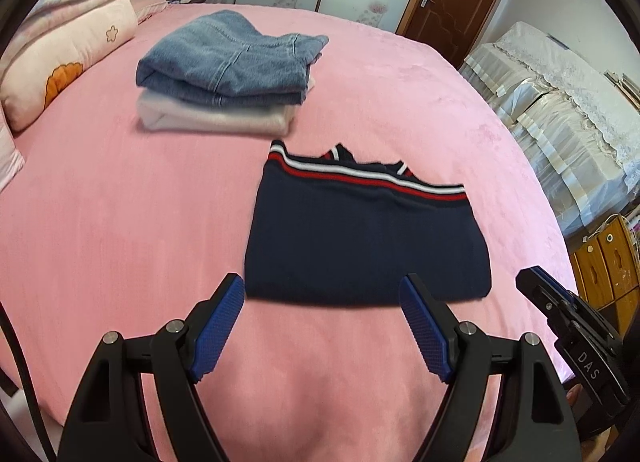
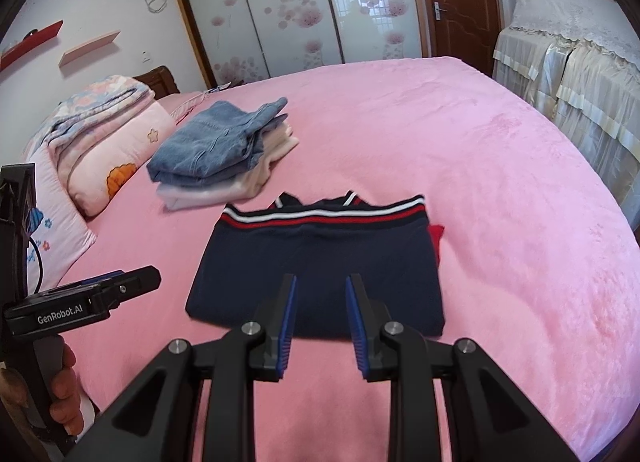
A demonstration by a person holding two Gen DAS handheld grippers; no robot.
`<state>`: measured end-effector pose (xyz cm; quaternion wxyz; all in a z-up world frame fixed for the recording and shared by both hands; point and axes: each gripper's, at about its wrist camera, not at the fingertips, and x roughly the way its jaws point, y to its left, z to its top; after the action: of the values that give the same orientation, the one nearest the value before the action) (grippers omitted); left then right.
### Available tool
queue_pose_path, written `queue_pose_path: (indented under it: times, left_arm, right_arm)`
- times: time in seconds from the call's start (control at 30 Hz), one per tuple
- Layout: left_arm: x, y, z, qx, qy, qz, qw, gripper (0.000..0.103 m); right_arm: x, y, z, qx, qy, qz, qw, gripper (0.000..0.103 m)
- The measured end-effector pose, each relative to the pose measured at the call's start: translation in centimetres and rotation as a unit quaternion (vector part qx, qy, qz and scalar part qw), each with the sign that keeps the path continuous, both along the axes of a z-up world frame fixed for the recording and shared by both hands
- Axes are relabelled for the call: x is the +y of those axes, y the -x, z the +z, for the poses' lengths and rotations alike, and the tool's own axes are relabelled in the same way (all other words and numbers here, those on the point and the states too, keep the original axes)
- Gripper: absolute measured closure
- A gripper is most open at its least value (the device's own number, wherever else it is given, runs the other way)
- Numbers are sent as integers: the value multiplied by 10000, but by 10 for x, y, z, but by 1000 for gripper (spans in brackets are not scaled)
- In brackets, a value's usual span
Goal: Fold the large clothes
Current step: 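Open both tools and release the folded hem onto the jacket, then move the left tool to the side edge of the folded jacket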
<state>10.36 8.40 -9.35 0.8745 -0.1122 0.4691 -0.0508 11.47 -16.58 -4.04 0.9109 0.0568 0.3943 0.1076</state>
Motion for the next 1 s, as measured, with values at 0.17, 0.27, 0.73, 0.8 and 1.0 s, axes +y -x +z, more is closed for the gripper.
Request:
queue_pose_path:
  times: [0.17,0.27,0.73,0.8,1.0]
  left_arm:
    - [5,10,-25,235,263,4,9994,24]
    - [12,14,-51,447,663,48,9968,24]
    - [34,-1,-149,395,2777,308,9594,25]
    - [32,-9,-150,213,2770,316,9601,25]
    - [26,-35,-155,-130,2738,338,9611,25]
  right_arm:
    - [9,7,-12,63,26,122,9999,78]
    - [14,8,-21,89,17,191,9998,78]
    - [30,-10,-56,272,204,369,9987,78]
    - [30,-14,-59,311,224,361,9986,78]
    - [30,-26,-66,363,205,368,9985,78]
